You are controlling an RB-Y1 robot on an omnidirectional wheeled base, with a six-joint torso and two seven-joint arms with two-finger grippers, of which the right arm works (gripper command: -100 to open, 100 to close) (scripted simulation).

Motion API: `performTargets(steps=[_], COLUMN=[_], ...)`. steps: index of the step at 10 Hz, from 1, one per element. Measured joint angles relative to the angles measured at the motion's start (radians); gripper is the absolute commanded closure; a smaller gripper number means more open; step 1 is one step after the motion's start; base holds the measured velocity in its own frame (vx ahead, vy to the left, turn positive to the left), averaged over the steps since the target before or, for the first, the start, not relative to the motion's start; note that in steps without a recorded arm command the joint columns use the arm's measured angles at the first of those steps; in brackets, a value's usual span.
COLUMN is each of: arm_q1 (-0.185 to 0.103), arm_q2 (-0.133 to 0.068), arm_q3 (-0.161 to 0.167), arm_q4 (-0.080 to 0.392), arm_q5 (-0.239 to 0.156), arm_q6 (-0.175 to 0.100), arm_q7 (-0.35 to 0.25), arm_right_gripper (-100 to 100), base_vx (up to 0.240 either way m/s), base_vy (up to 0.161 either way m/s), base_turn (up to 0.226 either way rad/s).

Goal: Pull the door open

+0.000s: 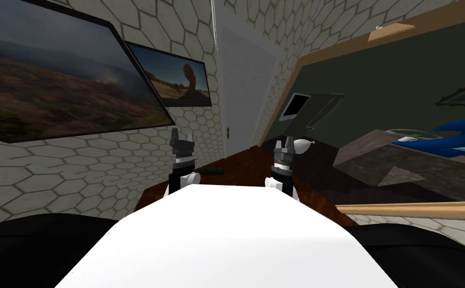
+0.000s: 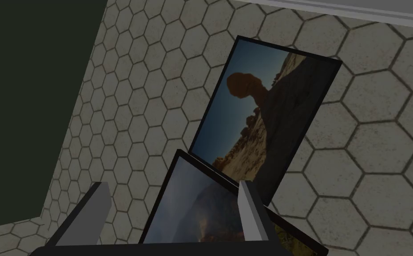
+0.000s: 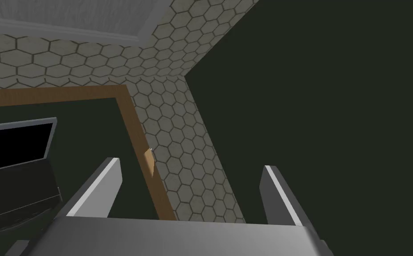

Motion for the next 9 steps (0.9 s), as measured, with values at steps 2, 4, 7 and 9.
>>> performTargets(steps=[2, 4, 7, 9], arm_q1=[-0.015, -0.035, -0.064, -0.072], arm_q2=[-0.013, -0.030, -0.052, -0.058], arm_q3=[0.005, 0.004, 0.004, 0.012], arm_q4=[0.042, 0.091, 0.156, 0.193], arm_q5=[-0.028, -0.064, -0.116, -0.142], arm_q6=[-0.013, -0.028, -0.044, -0.060], arm_q7=[-0.022, -0.054, -0.099, -0.121], arm_right_gripper=[-100, -100, -100, -100], base_vx=[0.027, 0.040, 0.031, 0.027], base_vy=[-0.086, -0.098, -0.079, -0.072], base_turn=[0.260, 0.191, 0.207, 0.184])
